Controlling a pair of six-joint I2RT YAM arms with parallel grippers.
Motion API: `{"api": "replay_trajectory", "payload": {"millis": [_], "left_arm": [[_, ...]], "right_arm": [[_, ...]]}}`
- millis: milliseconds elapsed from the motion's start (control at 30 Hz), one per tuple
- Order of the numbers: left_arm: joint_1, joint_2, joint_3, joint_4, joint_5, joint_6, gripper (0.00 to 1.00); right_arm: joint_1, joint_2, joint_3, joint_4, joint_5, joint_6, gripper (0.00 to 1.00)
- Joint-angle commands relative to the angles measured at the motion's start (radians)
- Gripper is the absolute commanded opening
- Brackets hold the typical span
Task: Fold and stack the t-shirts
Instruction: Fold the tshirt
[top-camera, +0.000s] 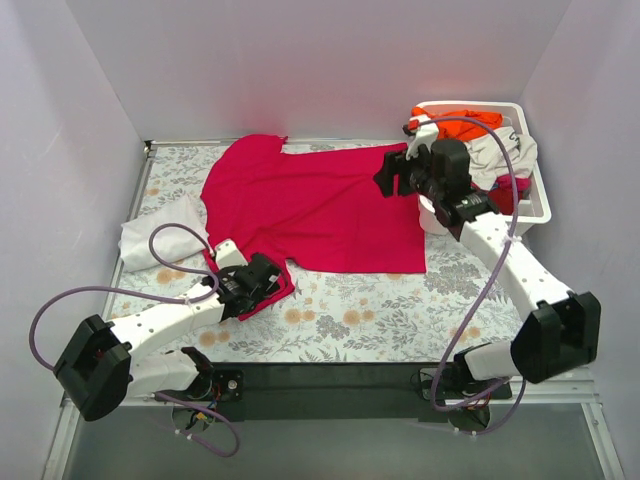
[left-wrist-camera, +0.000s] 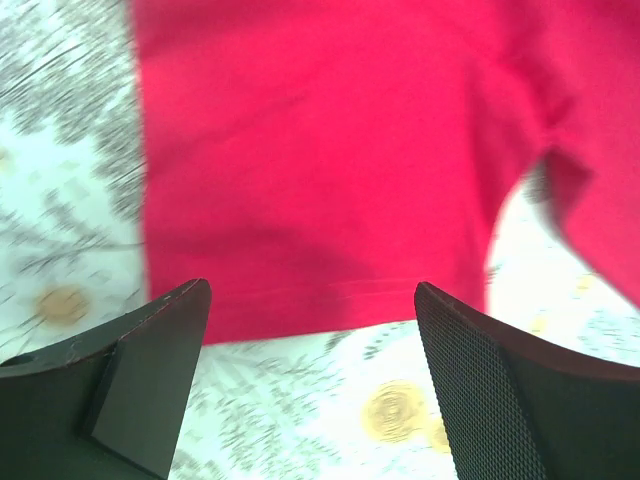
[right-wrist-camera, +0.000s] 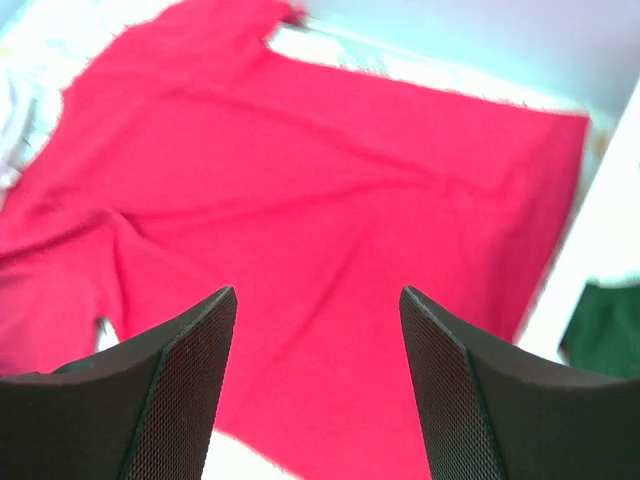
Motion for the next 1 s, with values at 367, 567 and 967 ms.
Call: {"api": "replay_trajectory", "payload": {"millis": [367,567,967], "left_arm": [[-0.013,-0.06,-0.038,-0.29,0.048,-0.324,0.76],[-0.013,-0.099,-0.101,-0.216,0.094,-0.31,0.72],[-0.012,-0.083,-0.194,-0.094,0.119,-0.301,0.63]], "right_arm": [[-0.03,-0.233,-0.274,0.022,0.1,-0.001,0.62],[-0.032,-0.256,-0.285,0.022,0.074,0.017,0.62],[-0.032,-0.31,-0.319,0.022,0.083,0.031,0.62]]}}
